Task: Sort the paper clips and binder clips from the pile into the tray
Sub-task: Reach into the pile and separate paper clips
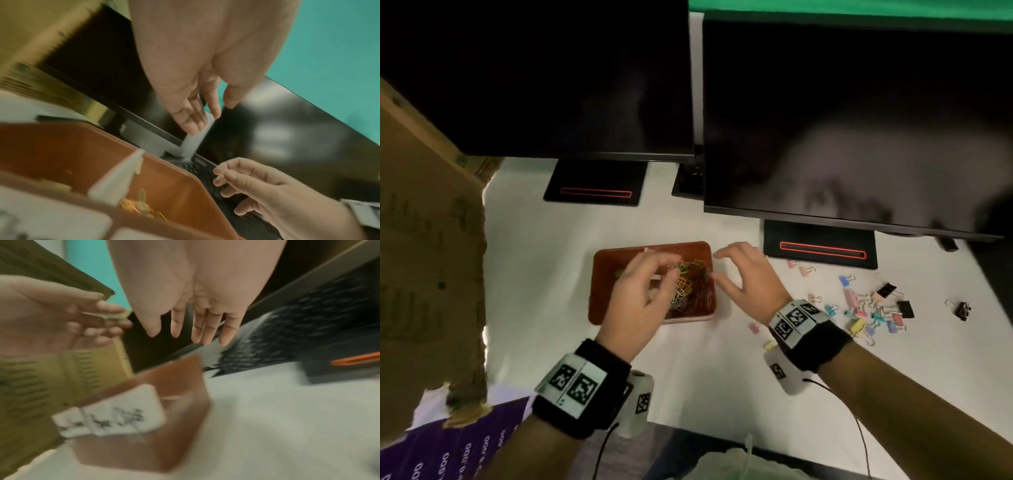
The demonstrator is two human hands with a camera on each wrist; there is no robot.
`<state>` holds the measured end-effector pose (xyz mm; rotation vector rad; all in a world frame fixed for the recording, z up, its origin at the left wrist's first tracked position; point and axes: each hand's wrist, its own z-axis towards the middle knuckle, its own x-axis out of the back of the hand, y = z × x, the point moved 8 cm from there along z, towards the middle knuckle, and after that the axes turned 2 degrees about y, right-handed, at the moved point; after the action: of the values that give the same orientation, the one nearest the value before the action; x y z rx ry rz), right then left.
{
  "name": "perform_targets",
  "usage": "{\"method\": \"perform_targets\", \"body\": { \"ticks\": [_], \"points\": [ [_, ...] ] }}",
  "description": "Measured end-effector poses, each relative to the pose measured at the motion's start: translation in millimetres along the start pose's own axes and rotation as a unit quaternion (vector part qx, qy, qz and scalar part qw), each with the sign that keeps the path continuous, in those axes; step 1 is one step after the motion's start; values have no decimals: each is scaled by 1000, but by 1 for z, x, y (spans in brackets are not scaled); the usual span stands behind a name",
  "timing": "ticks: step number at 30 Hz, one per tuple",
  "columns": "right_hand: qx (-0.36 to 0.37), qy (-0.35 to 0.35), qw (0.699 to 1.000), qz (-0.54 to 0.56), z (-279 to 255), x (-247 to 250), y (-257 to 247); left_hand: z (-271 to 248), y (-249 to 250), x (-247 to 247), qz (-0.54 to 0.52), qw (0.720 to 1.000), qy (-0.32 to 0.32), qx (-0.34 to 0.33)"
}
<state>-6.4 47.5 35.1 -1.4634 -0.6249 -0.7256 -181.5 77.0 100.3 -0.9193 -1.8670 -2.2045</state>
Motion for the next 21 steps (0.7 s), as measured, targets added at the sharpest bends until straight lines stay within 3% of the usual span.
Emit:
{"method": "perform_targets", "body": {
  "ticks": [3, 5, 9, 12, 17, 21],
  "points": [
    [-78, 10, 994, -77, -28, 31, 76, -10, 16, -70, 3, 992, -122, -35],
    [-111, -24, 988, -100, -39, 42, 112, -18, 16, -115, 35, 979, -196, -50],
    [-110, -115, 980, -117, -43, 38, 145, -34, -10, -193, 126, 940, -316, -3],
    [-80, -162, 974, -133, -39, 29, 149, -39, -29, -228, 215, 909, -357, 16],
    [-80, -197, 966, -144, -43, 23, 164, -40, -44, -254, 301, 866, -399, -21],
    [-92, -218, 966, -104, -62, 25, 170, -42, -53, -255, 311, 861, -398, -48]
  ]
}}
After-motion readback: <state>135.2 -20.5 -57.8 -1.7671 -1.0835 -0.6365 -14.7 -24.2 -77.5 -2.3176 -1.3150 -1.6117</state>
